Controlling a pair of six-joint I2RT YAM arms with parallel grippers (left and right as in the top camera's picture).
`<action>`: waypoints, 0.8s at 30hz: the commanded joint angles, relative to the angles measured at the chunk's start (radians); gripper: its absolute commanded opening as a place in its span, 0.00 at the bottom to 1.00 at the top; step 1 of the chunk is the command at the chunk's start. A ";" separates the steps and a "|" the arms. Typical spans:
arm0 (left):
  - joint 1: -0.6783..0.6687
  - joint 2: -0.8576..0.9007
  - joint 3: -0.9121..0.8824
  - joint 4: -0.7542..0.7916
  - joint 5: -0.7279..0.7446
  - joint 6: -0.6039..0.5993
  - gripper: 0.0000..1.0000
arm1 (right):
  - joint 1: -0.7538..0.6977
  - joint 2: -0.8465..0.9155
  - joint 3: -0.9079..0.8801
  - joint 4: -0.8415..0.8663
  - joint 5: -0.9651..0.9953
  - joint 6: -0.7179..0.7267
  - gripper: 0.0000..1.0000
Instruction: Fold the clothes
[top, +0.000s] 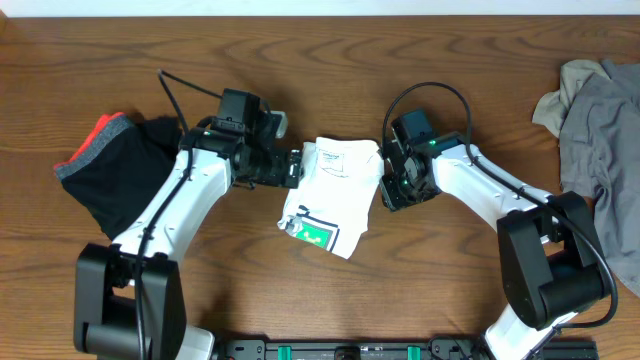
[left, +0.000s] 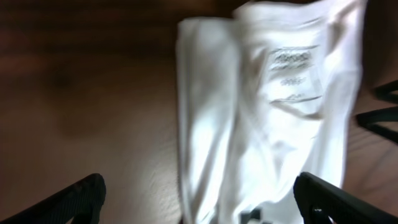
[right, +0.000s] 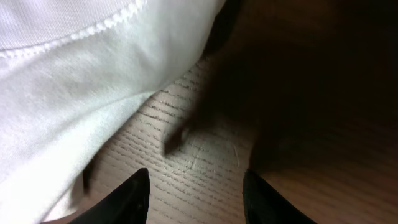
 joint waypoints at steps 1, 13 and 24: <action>0.001 0.043 0.002 0.046 0.091 0.060 0.98 | 0.003 0.004 -0.009 -0.010 0.010 0.020 0.47; 0.001 0.211 0.002 0.176 0.263 0.060 0.98 | 0.004 0.004 -0.009 -0.029 0.010 0.038 0.47; -0.007 0.325 0.002 0.186 0.375 0.063 0.96 | 0.004 0.004 -0.009 -0.027 0.009 0.043 0.47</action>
